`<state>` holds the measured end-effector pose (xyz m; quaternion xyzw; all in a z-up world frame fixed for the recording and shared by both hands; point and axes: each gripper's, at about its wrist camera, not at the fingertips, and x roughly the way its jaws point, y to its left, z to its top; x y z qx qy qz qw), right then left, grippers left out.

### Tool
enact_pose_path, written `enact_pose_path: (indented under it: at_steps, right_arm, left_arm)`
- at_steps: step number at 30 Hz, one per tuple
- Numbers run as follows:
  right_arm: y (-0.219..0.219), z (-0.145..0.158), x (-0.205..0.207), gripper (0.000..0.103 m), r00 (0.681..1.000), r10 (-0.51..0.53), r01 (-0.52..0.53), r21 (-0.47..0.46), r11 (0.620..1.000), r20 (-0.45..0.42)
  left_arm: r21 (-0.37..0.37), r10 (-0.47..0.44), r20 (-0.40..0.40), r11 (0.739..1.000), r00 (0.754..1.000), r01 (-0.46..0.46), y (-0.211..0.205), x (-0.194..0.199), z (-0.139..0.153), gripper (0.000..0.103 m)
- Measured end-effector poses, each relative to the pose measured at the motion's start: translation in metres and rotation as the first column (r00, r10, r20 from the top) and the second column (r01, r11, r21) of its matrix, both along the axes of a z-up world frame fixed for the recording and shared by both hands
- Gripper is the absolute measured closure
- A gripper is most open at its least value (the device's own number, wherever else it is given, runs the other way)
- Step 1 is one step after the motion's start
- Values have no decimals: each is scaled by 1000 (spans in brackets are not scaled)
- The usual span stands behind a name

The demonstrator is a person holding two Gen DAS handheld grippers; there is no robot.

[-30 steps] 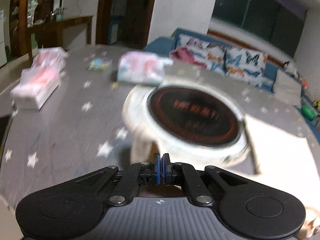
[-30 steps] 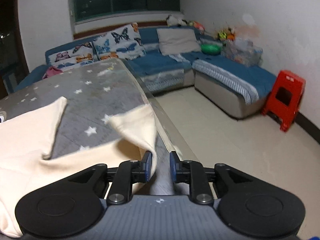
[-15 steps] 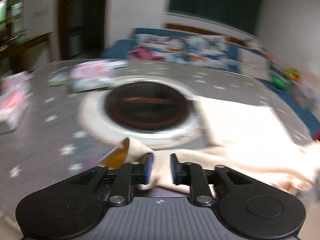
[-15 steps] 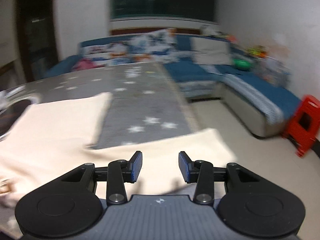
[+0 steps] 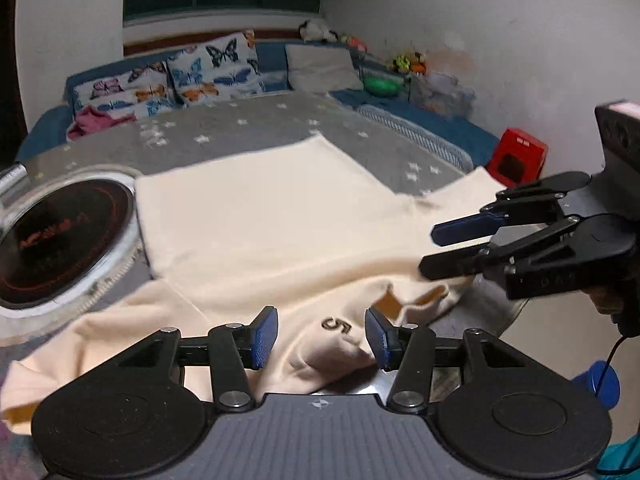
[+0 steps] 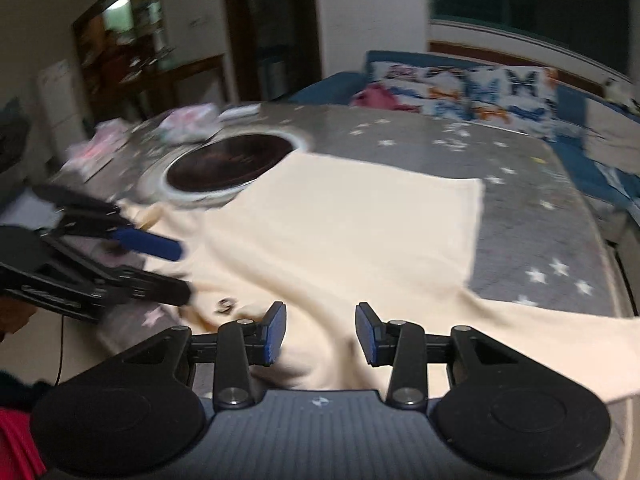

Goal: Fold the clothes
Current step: 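Lift and pull the sweatshirt edges apart with both tools to spread it flat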

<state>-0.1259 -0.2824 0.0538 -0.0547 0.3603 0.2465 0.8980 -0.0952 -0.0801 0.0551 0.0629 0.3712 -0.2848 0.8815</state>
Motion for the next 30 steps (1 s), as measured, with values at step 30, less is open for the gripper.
enact_pose_path:
  at_steps: [30]
  right_arm:
    - [13, 14, -14, 95, 980, 195, -196, -23, 980, -47]
  left_arm:
    - [-118, -81, -35, 990, 996, 77, 26, -5, 0, 86]
